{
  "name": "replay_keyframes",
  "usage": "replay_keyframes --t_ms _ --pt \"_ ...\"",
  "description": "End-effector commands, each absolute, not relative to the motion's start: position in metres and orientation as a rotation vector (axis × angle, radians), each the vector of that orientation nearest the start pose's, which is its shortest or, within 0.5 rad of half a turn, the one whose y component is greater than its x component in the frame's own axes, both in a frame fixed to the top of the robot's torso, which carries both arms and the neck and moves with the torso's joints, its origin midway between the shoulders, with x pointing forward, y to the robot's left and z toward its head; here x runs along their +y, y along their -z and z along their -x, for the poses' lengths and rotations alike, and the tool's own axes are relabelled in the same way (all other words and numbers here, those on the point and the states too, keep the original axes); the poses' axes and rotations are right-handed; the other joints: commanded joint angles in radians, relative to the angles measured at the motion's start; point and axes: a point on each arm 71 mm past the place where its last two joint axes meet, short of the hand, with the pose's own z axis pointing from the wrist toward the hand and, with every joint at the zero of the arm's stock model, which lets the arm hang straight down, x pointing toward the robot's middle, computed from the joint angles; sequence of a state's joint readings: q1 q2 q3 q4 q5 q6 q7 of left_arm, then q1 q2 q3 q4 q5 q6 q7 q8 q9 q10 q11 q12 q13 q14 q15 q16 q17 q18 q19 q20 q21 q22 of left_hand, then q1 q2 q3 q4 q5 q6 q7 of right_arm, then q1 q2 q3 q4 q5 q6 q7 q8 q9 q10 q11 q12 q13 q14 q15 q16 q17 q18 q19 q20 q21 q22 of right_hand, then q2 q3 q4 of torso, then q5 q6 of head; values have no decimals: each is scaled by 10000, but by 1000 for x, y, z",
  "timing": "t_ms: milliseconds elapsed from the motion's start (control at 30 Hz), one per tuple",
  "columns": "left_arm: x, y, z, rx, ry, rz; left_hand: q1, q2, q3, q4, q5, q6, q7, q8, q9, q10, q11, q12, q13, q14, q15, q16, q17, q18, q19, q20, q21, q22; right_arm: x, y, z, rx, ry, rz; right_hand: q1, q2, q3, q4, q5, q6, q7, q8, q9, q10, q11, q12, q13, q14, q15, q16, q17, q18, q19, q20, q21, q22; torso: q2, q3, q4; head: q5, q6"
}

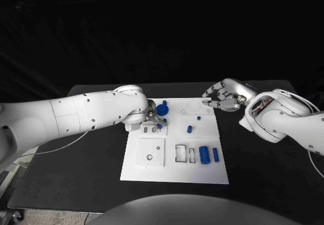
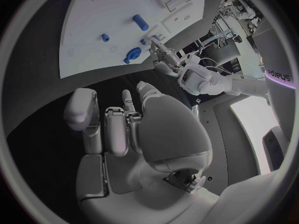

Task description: Assemble the parts on the task board

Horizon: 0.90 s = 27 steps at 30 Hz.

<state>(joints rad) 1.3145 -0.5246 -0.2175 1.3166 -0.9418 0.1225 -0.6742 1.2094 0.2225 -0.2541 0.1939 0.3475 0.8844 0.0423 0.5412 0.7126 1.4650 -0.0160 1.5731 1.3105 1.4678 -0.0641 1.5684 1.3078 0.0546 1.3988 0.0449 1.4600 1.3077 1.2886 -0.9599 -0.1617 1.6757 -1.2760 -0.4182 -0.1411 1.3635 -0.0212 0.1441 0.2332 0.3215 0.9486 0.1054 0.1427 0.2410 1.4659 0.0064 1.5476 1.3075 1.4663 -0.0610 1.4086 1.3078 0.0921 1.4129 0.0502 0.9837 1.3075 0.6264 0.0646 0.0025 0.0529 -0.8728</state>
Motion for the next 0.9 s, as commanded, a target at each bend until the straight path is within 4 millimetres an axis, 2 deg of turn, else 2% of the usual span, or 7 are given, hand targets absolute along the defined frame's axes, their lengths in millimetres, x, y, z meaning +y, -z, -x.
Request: replay_keyframes --t_ms 33,467,600,800,867,900 --pt "127 244 -498 24553 2663 1362 123 10 89 -10 96 76 -26 -55 25 1058 -116 -23 2603 1030 -75 24 2630 20 -25 -23 -54 531 -220 176 -457 16951 -6930 -211 85 42 56 -15 53 58 -17 -49 -14 737 89 -51 2246 678 87 -32 1182 121 -41 51 -62 1243 -3 1 1 9 2" --pt "130 244 -497 24496 2729 1479 318 -286 715 -159 1081 268 -114 -243 327 1058 -188 -23 2603 1030 -132 24 2630 23 -17 -75 -89 569 -222 178 -457 17070 -6894 -251 111 68 89 -39 103 70 -22 -57 -23 716 88 -69 2221 670 86 -64 1154 129 -53 52 -107 1233 -5 0 3 23 2" --pt "132 244 -496 24565 2755 1467 473 -431 1067 -283 1493 293 -155 -277 470 1058 -226 -23 2603 1030 -171 24 2630 29 -30 -112 -115 563 -222 178 -457 17112 -6875 -262 135 77 112 -63 134 78 -23 -63 -29 698 87 -85 2200 660 86 -98 1124 142 -75 53 -185 1215 -4 -3 5 -1 2" --pt "137 242 -492 24657 2780 1403 621 -735 1870 -402 1822 356 -203 -266 759 1058 -275 -23 2603 1030 -217 24 2630 51 -93 -162 -197 505 -222 180 -457 17242 -6869 -303 158 102 144 -82 150 90 -20 -69 -37 622 87 -153 2108 625 88 -220 1021 173 -133 56 -372 1172 -10 3 6 -28 2" --pt "138 240 -492 24618 2824 1432 546 -961 2321 -368 1946 352 -213 -256 922 1058 -294 -23 2603 1030 -221 24 2630 54 -94 -184 -220 508 -223 180 -458 17283 -6871 -320 161 113 155 -85 150 94 -19 -72 -41 593 88 -178 2074 611 90 -268 980 182 -152 57 -430 1158 -6 0 7 -17 2" --pt "139 239 -492 24593 2844 1453 408 -1156 2803 -287 2039 370 -201 -254 1070 1058 -271 -23 2603 1030 -216 24 2630 63 -96 -213 -244 512 -223 180 -458 17302 -6873 -335 161 119 160 -85 149 95 -17 -74 -42 578 89 -192 2055 604 91 -290 962 187 -162 58 -461 1151 -4 -1 8 -15 2"
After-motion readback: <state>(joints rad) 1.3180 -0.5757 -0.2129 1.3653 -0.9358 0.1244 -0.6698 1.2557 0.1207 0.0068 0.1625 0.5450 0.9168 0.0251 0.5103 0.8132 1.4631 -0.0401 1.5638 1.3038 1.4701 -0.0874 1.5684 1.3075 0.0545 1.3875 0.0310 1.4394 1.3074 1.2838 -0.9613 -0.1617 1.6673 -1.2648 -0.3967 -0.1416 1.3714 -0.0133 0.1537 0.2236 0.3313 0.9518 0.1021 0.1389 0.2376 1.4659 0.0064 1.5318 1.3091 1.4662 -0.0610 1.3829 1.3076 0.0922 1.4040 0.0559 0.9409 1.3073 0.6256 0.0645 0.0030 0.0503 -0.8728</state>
